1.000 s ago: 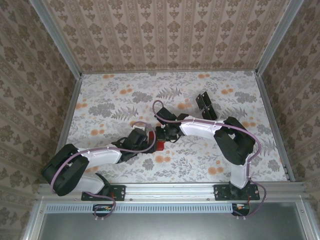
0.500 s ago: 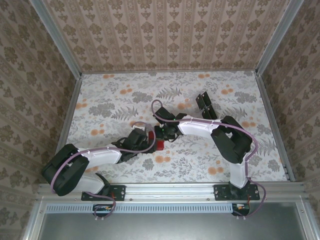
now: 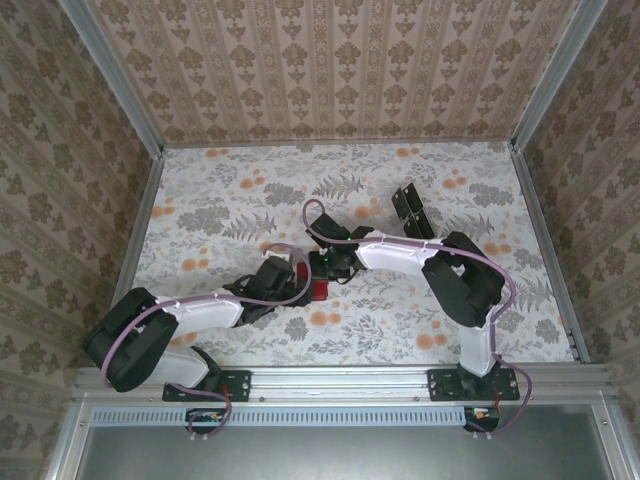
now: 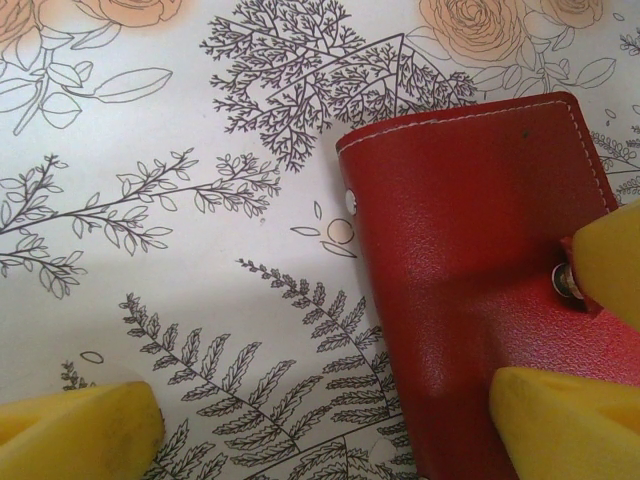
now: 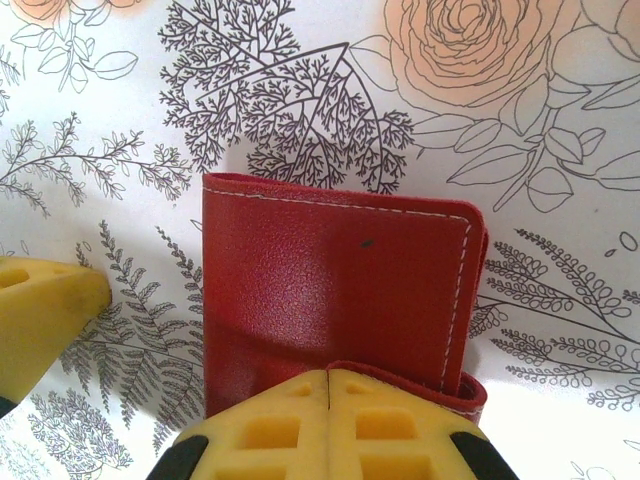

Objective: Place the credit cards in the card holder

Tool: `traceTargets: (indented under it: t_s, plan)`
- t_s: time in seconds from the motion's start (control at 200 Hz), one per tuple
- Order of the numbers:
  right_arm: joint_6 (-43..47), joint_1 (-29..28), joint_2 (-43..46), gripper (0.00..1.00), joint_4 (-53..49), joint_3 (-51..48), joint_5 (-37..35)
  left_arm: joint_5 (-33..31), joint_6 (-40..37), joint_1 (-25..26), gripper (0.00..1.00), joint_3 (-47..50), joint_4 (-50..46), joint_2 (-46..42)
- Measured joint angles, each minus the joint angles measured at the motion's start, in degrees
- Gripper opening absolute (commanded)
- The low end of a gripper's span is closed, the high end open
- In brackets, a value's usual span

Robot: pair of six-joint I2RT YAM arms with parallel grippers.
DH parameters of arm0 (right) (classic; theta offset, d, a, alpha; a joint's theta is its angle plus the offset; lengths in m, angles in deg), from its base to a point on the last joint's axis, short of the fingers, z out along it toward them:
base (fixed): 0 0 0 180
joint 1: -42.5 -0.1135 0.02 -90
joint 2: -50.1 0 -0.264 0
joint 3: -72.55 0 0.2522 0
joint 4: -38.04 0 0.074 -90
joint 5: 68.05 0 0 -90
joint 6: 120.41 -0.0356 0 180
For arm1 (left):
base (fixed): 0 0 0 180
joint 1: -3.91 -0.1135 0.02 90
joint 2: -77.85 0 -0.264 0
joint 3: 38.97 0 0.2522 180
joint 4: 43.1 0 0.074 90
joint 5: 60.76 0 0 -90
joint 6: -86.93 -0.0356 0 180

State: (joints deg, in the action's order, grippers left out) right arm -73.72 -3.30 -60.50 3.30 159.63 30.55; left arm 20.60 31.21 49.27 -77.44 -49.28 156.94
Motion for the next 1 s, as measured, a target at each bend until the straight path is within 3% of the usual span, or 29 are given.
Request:
traceTargets:
  t_s: [1.0]
  plan:
    - [0.00, 0.00, 0.31, 0.00, 0.35, -0.74, -0.59, -0.22, 0.00, 0.00, 0.98, 0.26, 0.76, 0.20]
